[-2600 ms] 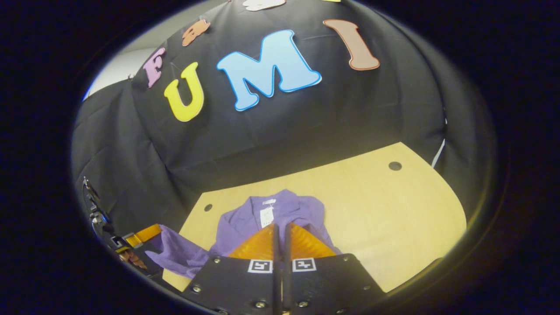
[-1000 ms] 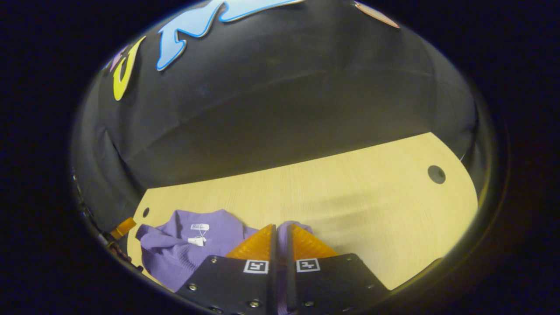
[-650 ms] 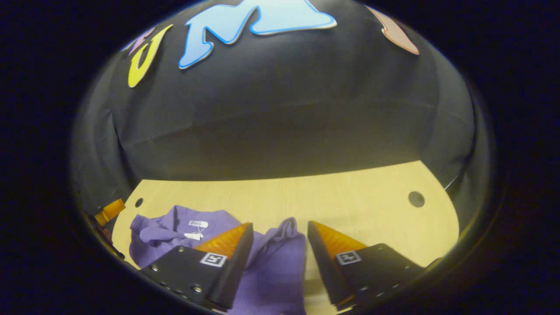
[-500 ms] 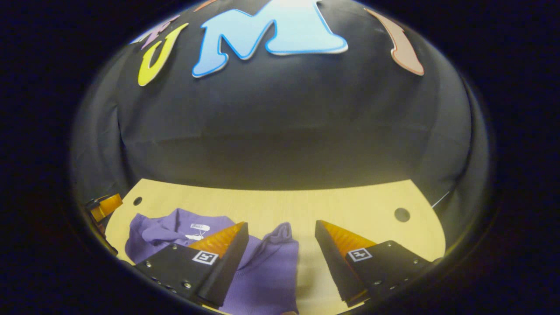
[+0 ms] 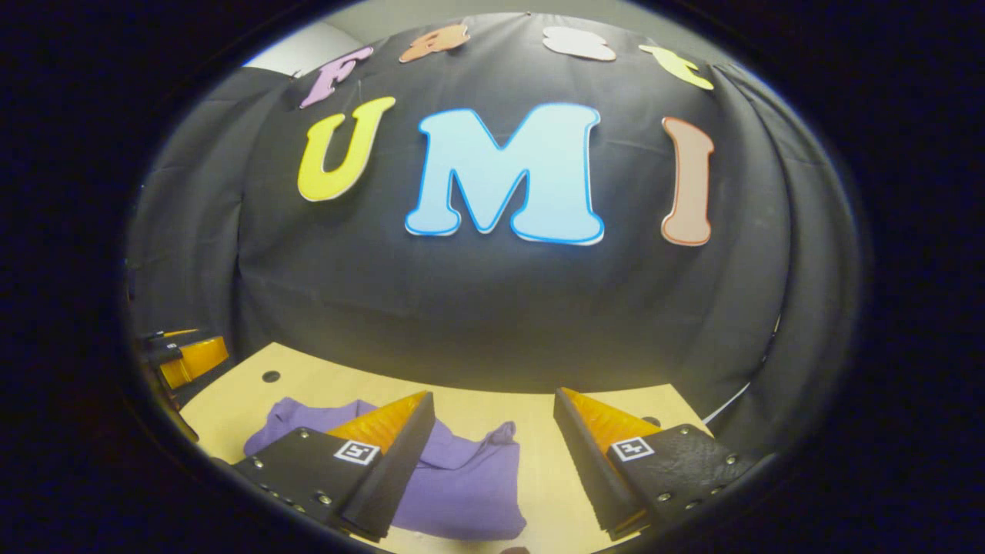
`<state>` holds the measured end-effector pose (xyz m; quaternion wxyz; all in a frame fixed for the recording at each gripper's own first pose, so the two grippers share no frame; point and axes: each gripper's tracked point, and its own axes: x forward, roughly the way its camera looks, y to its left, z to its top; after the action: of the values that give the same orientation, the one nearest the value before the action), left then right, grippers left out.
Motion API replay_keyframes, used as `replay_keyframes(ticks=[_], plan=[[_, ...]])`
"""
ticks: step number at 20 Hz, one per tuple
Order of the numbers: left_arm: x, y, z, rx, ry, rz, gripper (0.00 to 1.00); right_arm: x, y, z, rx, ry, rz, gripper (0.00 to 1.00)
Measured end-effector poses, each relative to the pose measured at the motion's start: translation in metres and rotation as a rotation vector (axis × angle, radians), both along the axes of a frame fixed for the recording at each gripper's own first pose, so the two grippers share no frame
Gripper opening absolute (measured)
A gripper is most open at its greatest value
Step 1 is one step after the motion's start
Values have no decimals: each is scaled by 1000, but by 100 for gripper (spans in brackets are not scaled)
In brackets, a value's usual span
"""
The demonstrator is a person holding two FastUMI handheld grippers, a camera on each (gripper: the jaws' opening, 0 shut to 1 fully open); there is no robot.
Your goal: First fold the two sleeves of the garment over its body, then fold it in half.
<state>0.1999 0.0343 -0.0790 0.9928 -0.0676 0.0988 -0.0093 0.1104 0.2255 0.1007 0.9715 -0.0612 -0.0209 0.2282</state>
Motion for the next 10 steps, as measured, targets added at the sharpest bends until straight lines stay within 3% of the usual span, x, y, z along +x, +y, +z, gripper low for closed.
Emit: replay_keyframes(ticks=[6,10], plan=[[-72,-2,52,-9,-89,-54,98,-96,-23,20,25,-114,-34,93],[-110,-3,75,-6,-137,-78,96,-140,-44,21,36,-152,-72,92]])
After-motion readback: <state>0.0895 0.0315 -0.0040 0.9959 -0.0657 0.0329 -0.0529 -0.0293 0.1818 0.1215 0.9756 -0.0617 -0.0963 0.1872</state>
